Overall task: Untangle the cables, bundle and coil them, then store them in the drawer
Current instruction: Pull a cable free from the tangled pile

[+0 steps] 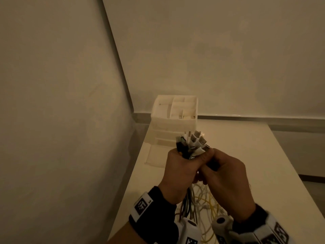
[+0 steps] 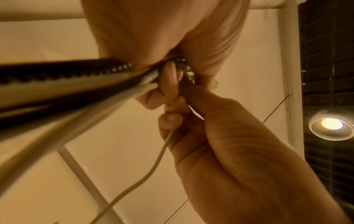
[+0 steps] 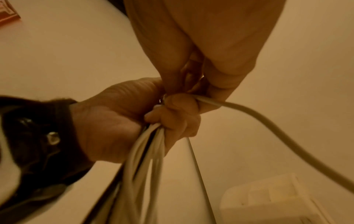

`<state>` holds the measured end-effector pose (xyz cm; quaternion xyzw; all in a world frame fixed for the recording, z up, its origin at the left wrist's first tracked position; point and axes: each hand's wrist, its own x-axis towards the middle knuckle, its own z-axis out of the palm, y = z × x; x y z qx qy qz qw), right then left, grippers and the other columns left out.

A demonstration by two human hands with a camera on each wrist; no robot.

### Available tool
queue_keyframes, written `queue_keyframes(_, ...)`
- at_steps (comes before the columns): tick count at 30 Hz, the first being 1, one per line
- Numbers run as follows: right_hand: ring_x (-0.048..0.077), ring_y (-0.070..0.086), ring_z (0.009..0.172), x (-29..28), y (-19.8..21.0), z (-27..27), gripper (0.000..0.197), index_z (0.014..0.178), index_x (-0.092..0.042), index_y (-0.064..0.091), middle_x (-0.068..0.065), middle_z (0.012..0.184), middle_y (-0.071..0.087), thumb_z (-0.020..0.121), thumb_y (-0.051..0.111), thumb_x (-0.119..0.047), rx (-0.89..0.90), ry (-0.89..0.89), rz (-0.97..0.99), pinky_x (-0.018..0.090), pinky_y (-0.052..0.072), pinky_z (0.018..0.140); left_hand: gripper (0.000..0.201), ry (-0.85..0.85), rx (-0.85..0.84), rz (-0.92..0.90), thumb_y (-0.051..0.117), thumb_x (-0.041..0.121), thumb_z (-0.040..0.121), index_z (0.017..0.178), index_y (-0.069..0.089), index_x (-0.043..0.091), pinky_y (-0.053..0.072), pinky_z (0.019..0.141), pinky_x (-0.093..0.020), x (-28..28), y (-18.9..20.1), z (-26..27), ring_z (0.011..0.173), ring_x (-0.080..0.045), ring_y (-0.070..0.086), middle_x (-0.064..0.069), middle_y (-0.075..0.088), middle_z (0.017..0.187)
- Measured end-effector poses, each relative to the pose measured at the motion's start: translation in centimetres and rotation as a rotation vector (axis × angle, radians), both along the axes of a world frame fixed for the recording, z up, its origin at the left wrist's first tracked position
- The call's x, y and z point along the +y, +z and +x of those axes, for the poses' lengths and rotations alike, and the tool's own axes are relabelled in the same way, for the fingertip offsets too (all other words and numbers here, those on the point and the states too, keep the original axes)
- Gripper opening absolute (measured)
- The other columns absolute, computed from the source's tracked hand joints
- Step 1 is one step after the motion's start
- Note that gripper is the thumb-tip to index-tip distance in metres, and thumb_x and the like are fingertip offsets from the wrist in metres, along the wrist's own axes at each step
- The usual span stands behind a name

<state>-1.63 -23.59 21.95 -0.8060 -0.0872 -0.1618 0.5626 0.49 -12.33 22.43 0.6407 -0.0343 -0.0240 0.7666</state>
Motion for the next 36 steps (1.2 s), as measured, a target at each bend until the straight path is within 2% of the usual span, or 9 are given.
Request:
queue_keyframes(3,0.007,0.063,0.051,0.3,-0.2,-0.1,0.010,0.081,-0.018,0.065,-0.014,0.064,0.067,0.083,0.070,-0.009,0.012,0.023,0.025,0.016,0.047,0.049,0.010,0.073,-0.059,0.042,0.070,0.019,0.085,0.077,0.073,0.013,0.051,0.055,-0.044,-0.2,0.3,0.3,0.067,-0.045,0.065,-0.021,0.069,0.074)
queue_keyframes(7,0.012,0.058,0.053,-0.1,-2.6,-1.1,0.014,0.077,-0.027,0.058,-0.006,0.065,0.063,0.088,0.064,-0.020,-0.051,0.043,-0.044,0.017,0.045,0.050,0.029,0.238,-0.041,-0.097,0.064,0.032,0.085,0.057,0.065,0.021,0.043,0.052,-0.031,1.3,1.9,2.3,0.049,-0.012,0.049,0.000,0.055,0.056)
queue_keyframes(11,0.005,0.060,0.058,-1.9,-7.5,-1.8,0.011,0.093,-0.037,0.058,-0.013,0.065,0.060,0.094,0.048,-0.034,-0.003,0.148,-0.199,0.008,0.041,0.055,0.033,0.131,-0.071,-0.374,0.059,0.039,0.078,0.061,0.052,0.013,0.055,0.060,-0.041,4.1,3.8,3.3,0.057,-0.019,0.059,-0.004,0.053,0.062)
queue_keyframes(14,0.002,0.057,0.058,-3.8,-9.9,-0.9,0.010,0.093,-0.040,0.053,-0.016,0.068,0.058,0.096,0.045,-0.034,0.021,0.216,-0.344,0.008,0.038,0.055,0.038,0.110,-0.116,-0.340,0.056,0.043,0.081,0.060,0.042,0.015,0.033,0.040,-0.022,5.8,4.3,2.6,0.040,-0.010,0.031,0.000,0.038,0.054)
queue_keyframes(19,0.007,0.054,0.067,-8.6,-12.7,1.1,0.017,0.097,-0.030,0.054,-0.010,0.076,0.057,0.100,0.044,-0.017,0.320,0.174,-0.613,0.016,0.039,0.065,0.042,0.227,-0.215,-0.382,0.053,0.049,0.081,0.060,0.036,0.017,0.020,0.038,-0.017,10.5,6.6,2.3,0.040,-0.007,0.020,0.003,0.025,0.054)
queue_keyframes(22,0.011,0.055,0.068,-10.0,-12.9,2.0,0.019,0.087,-0.028,0.054,-0.006,0.076,0.059,0.100,0.042,-0.024,0.343,0.092,-0.578,0.027,0.037,0.070,0.042,0.274,-0.252,-0.321,0.055,0.048,0.080,0.059,0.035,0.017,0.021,0.038,-0.016,11.2,7.2,1.6,0.038,-0.007,0.020,0.002,0.025,0.053)
queue_keyframes(25,0.008,0.060,0.067,-9.6,-10.9,2.8,0.040,0.085,-0.033,0.057,-0.010,0.078,0.065,0.089,0.031,-0.063,0.228,0.015,-0.472,0.021,0.042,0.062,0.044,0.286,-0.220,-0.228,0.060,0.046,0.077,0.057,0.033,0.017,0.020,0.040,-0.016,10.7,6.4,0.9,0.038,-0.010,0.018,0.001,0.021,0.052)
queue_keyframes(31,0.000,0.060,0.073,-5.5,-3.1,2.7,0.023,0.086,-0.036,0.057,-0.017,0.077,0.064,0.094,0.036,-0.041,0.015,0.266,-0.542,0.014,0.044,0.062,0.027,-0.018,-0.205,0.259,0.067,-0.005,0.083,0.068,0.062,0.017,0.039,0.045,-0.013,5.4,2.4,-1.1,0.043,0.001,0.051,0.011,0.058,0.047)
queue_keyframes(36,0.007,0.061,0.074,-5.4,-1.6,2.7,0.037,0.095,-0.024,0.062,-0.007,0.084,0.067,0.095,0.035,-0.049,-0.062,0.330,-0.617,0.031,0.052,0.069,0.014,-0.041,-0.101,0.310,0.069,0.018,0.087,0.074,0.068,0.019,0.034,0.042,-0.017,1.7,0.2,-1.7,0.036,-0.003,0.043,0.012,0.049,0.040)
